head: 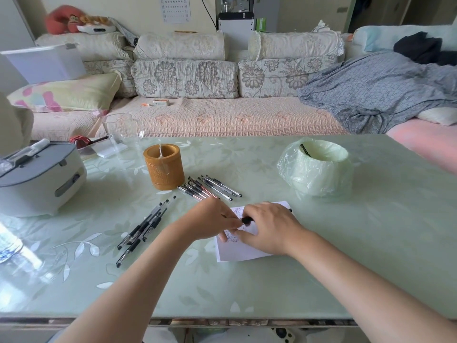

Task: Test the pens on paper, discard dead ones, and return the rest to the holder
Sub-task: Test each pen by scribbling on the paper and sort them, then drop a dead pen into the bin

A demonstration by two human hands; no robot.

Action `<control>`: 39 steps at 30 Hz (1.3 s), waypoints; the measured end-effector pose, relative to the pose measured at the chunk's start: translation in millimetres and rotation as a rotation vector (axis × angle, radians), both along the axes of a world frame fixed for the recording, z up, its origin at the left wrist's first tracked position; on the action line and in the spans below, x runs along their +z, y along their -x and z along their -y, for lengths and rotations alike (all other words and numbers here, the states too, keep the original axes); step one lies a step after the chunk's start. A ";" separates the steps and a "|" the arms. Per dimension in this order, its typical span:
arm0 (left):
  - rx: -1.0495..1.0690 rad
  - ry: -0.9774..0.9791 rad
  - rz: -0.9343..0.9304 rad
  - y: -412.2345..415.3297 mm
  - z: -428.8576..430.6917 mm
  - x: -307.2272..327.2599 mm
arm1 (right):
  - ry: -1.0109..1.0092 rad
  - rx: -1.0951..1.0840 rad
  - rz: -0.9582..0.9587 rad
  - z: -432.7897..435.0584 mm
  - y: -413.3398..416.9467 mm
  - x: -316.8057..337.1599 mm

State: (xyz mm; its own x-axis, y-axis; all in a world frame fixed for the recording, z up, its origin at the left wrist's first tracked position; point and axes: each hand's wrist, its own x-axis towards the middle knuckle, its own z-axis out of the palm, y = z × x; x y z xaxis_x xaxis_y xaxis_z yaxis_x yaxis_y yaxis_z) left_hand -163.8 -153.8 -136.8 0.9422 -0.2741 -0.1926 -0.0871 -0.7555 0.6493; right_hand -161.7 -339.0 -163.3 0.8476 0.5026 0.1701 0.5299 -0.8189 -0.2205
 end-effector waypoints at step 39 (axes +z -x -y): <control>-0.086 -0.283 0.348 -51.9 53.6 -47.7 | -0.858 -0.308 0.378 96.5 -94.8 84.4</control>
